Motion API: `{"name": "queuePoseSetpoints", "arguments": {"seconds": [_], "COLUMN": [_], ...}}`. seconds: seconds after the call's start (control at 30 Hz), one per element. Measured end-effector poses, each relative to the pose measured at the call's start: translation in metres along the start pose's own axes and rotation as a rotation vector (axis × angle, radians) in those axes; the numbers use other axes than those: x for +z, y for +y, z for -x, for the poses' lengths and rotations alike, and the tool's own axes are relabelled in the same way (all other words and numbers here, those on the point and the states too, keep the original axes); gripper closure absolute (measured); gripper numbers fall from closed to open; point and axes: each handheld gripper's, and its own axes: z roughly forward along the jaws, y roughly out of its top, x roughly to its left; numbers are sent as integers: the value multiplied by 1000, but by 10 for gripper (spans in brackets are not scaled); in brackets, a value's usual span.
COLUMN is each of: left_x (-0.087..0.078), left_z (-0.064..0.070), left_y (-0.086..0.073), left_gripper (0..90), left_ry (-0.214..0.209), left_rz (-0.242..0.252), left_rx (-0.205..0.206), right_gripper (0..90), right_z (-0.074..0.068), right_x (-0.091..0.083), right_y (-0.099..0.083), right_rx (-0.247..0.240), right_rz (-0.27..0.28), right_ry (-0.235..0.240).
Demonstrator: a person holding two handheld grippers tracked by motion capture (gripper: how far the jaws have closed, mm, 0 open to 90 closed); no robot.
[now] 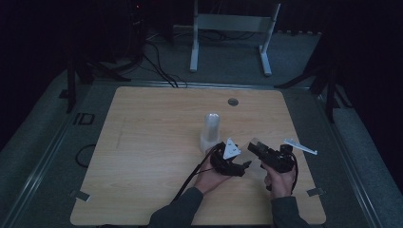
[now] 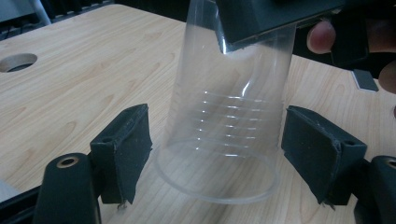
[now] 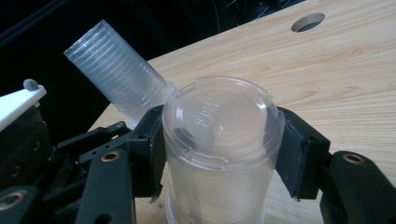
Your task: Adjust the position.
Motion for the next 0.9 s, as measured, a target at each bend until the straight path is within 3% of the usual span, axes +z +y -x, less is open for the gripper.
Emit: {"name": "queuePoseSetpoints", "arguments": {"seconds": [0.9], "left_x": [14], "left_z": [5], "left_y": [-3], "left_gripper": [209], "left_ry": [-4], "left_rz": [-2], "left_rx": [9], "right_gripper": [419], "right_z": [5], "right_x": [-1], "right_y": [0], "right_rx": [67], "right_rz": [6], "right_ry": [47]}}
